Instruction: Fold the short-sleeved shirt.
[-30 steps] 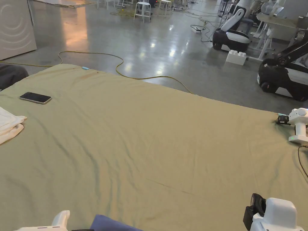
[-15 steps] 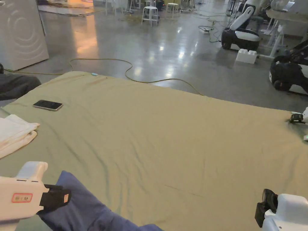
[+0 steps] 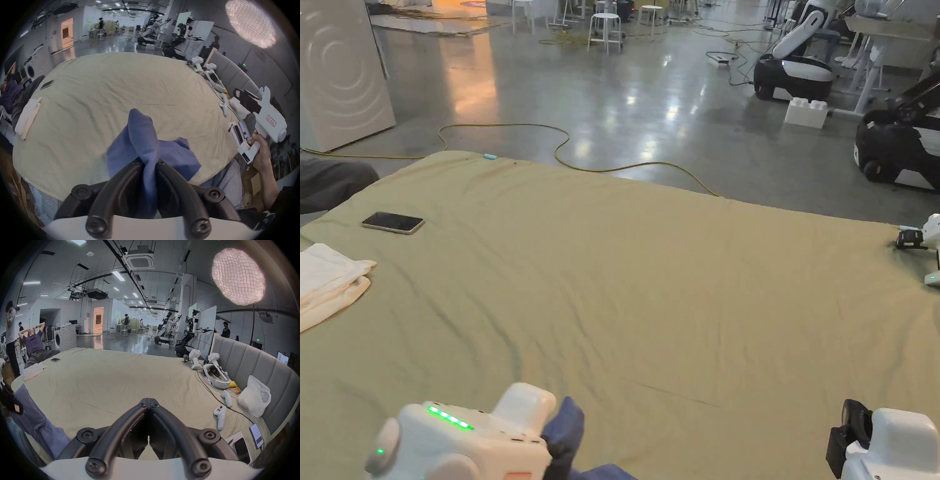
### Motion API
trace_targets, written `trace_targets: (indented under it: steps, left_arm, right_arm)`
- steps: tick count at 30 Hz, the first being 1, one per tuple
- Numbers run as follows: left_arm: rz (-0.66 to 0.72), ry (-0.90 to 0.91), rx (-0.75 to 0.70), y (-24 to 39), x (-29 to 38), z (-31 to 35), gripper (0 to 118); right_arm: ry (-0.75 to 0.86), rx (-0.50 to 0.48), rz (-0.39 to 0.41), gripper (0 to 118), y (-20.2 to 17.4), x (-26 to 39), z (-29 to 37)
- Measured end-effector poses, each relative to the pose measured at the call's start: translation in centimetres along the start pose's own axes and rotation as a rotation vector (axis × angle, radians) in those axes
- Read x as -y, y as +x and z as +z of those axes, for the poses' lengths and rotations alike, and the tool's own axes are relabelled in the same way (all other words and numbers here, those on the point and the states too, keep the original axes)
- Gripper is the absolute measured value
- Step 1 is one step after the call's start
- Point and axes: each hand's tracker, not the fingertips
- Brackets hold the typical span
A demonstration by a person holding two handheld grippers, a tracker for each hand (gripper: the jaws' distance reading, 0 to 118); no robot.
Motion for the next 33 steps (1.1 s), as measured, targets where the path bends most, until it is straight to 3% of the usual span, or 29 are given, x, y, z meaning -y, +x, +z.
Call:
trace_targets:
  steps: [10, 15, 16, 19, 25, 27, 28, 30, 33]
  left_arm:
    - [-0.056, -0.100, 0.039, 6.9, 1.7, -7.4, 12]
    - [-0.017, -0.134, -0.002, 7.5, 2.1, -10.3, 12]
    - [0.006, -0.141, 0.001, 7.3, 2.1, -10.5, 16]
    - [0.072, -0.142, 0.106, 6.6, 1.7, -10.0, 53]
    - [0.133, -0.056, 0.169, 4.9, 0.7, -5.1, 53]
    - [0.167, -0.029, 0.183, 4.3, 0.5, -4.2, 50]
    - [0.166, -0.021, 0.191, 3.9, 0.5, -4.3, 44]
    - [0.156, -0.038, 0.176, 3.8, 0.7, -5.5, 21]
    - [0.191, -0.136, 0.266, 3.4, 2.0, -8.6, 7]
  right_arm:
    - [-0.022, 0.021, -0.004, 0, 0.8, 0.6, 0.4]
    - [-0.027, 0.025, -0.005, 0, 0.9, 0.8, 0.4]
    - [-0.028, 0.024, -0.005, 0, 0.8, 0.9, 0.5]
    - [-0.034, 0.021, -0.002, 0, 0.7, 1.0, 0.5]
    - [-0.038, 0.022, -0.001, 0, 0.9, 1.0, 0.7]
    - [-0.039, 0.021, -0.007, 0, 0.9, 1.0, 0.8]
    - [-0.040, 0.021, -0.008, 0, 0.9, 1.0, 0.8]
    - [-0.039, 0.020, -0.007, 0, 0.9, 1.0, 0.8]
    - [-0.039, 0.019, -0.005, 0, 0.8, 1.0, 0.9]
